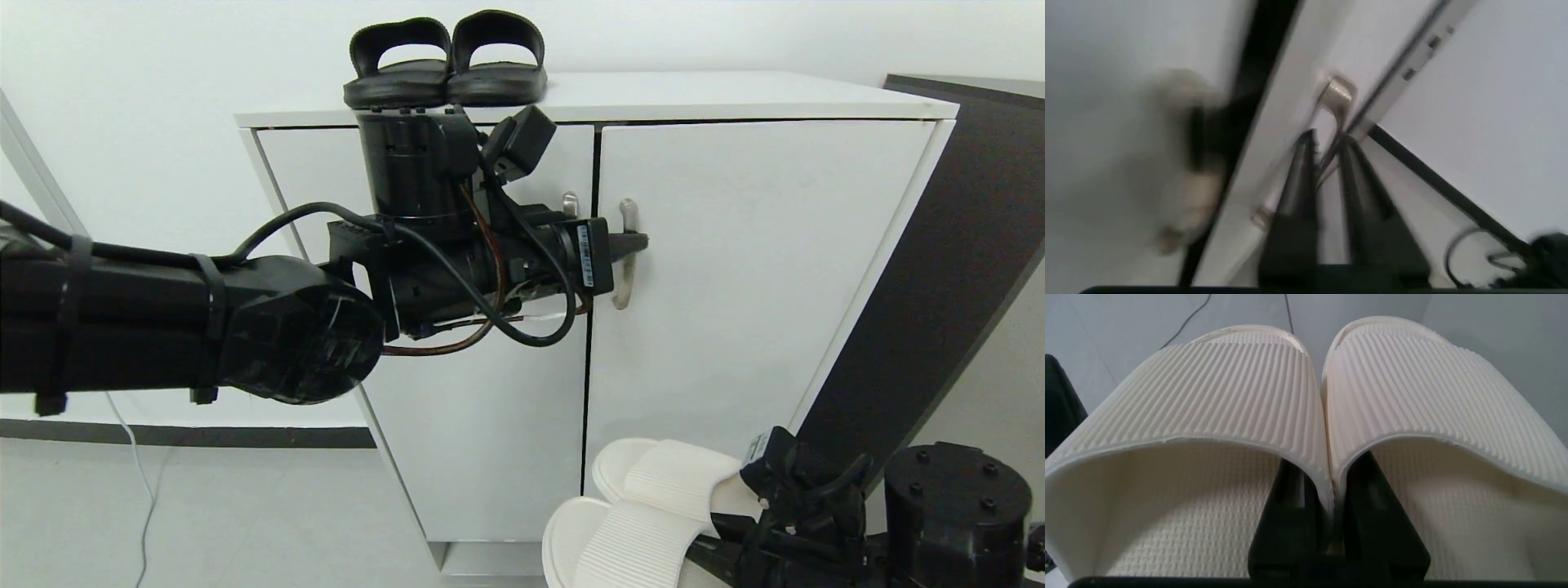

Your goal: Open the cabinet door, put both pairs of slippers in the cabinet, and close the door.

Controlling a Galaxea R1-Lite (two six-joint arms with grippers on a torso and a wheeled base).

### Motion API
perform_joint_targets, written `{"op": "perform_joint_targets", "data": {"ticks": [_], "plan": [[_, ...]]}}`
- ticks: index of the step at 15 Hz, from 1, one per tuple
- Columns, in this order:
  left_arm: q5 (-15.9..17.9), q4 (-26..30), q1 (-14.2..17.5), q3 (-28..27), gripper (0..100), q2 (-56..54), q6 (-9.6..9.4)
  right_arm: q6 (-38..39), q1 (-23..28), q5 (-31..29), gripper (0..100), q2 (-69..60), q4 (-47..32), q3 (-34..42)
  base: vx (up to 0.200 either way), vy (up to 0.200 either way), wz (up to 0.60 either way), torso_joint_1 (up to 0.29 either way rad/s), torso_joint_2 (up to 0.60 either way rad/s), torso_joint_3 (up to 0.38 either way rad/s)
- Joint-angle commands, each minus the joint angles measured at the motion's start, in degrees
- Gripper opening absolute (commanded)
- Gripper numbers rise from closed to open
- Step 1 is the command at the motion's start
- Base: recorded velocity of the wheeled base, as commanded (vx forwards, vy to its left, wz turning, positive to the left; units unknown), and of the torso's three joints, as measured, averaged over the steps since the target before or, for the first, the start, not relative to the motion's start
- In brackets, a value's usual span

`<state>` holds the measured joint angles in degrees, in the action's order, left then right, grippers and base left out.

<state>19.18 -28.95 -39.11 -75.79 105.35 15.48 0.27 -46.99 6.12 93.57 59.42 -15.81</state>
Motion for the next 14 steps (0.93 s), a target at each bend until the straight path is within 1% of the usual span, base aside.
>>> {"op": "perform_joint_targets", "data": {"ticks": [1, 4, 6, 9, 10, 14], "plan": [[0.1, -0.2, 0.1, 0.2, 0, -0.5, 0.25, 0.1, 0.0, 0.3, 0, 0.0, 0.2, 0.3, 0.000, 0.000, 0.00, 0.000, 0.00, 0.000], [0.0, -0.3, -0.9, 1.4, 0, -1.4, 0.16, 0.1, -0.2, 0.9, 0, -0.3, 0.2, 0.6, 0.000, 0.000, 0.00, 0.000, 0.00, 0.000], [0.2, -0.6, -1.0, 2.8, 0, -2.3, 0.16, 0.1, -0.2, 3.8, 0, -0.5, 0.2, 1.4, 0.000, 0.000, 0.00, 0.000, 0.00, 0.000], [0.3, -0.6, -2.0, 5.7, 0, -4.7, 0.16, 0.1, -0.3, 6.1, 0, -0.3, 3.0, 2.9, 0.000, 0.000, 0.00, 0.000, 0.00, 0.000], [0.3, -0.8, -2.9, 7.1, 0, -5.9, 0.07, 0.0, -0.3, 6.9, 0, -0.4, 4.3, 3.6, 0.000, 0.000, 0.00, 0.000, 0.00, 0.000], [0.2, -0.8, -4.6, 9.5, 0, -8.6, -0.01, 0.0, -0.6, 7.2, 0, -0.4, 5.5, 4.6, 0.000, 0.000, 0.00, 0.000, 0.00, 0.000]]}}
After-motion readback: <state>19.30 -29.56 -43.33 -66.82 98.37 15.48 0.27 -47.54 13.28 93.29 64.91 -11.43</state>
